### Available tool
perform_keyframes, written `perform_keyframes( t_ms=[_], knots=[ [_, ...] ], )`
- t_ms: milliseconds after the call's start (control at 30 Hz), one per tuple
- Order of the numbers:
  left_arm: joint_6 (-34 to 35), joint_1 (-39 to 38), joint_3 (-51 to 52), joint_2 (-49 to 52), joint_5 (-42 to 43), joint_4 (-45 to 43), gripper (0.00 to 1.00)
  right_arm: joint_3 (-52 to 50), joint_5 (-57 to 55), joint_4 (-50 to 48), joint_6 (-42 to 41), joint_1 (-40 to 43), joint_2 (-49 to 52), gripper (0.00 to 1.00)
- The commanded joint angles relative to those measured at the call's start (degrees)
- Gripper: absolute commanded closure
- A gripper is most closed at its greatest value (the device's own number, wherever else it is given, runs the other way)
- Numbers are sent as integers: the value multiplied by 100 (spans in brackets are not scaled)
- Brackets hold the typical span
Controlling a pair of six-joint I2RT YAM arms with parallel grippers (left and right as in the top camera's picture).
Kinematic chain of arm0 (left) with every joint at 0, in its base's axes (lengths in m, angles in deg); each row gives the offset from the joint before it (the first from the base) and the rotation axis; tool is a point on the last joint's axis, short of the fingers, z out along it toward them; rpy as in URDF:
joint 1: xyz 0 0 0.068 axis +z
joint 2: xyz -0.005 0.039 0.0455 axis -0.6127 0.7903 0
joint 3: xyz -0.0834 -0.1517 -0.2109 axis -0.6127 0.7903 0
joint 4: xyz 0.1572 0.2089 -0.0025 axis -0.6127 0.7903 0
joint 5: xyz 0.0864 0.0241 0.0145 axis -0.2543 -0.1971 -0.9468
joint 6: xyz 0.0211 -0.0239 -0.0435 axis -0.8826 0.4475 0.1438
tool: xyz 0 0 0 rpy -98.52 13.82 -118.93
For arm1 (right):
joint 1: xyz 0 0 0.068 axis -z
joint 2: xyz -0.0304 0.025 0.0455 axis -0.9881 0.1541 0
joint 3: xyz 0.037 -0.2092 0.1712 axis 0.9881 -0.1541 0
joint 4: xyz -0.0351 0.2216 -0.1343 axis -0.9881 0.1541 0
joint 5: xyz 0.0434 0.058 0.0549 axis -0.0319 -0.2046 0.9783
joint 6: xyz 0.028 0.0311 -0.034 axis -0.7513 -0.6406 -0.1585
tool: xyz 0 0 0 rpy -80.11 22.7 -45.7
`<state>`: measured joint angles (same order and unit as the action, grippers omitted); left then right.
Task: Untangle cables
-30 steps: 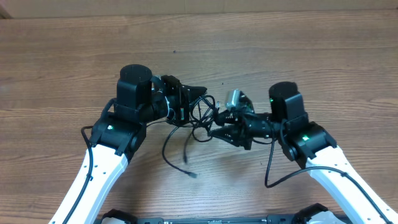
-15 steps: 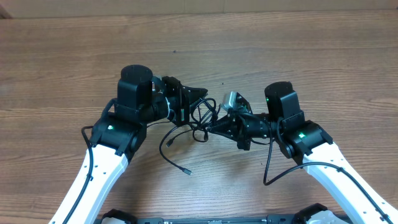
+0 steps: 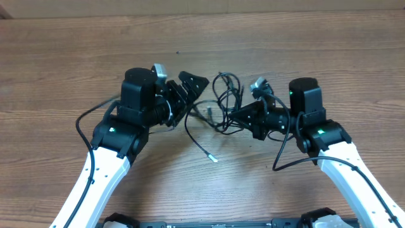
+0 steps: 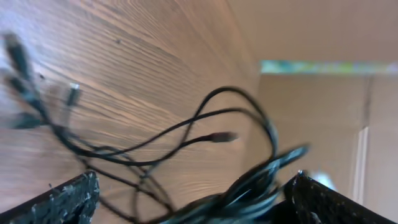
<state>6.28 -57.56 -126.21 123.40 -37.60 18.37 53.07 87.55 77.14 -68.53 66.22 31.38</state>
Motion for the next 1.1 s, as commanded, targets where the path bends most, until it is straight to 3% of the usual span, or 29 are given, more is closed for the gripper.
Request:
perform_keyframes(
  t_ms=[0, 200, 400, 567, 933, 1067],
  knots=[
    [-1810, 26, -118, -76, 13, 116, 0, 79, -4, -44, -350, 74, 0, 96],
    [-2927, 24, -118, -76, 584, 247, 0, 79, -33, -188, -868, 76, 0, 96],
    [-3429, 20, -118, -76, 566, 546, 0, 79, -26, -459, -1856, 74, 0, 96],
    [-3676, 17, -118, -76, 151, 544, 0, 79, 61, -422, -2282, 57, 0, 96],
    [-5309, -343, -118, -74, -1021, 282, 0, 79, 57, -420, -2767, -94, 0, 96],
    [-5560, -505, -118, -76, -1300, 179, 0, 76, 57, -396, -2968, -94, 0, 96]
  ],
)
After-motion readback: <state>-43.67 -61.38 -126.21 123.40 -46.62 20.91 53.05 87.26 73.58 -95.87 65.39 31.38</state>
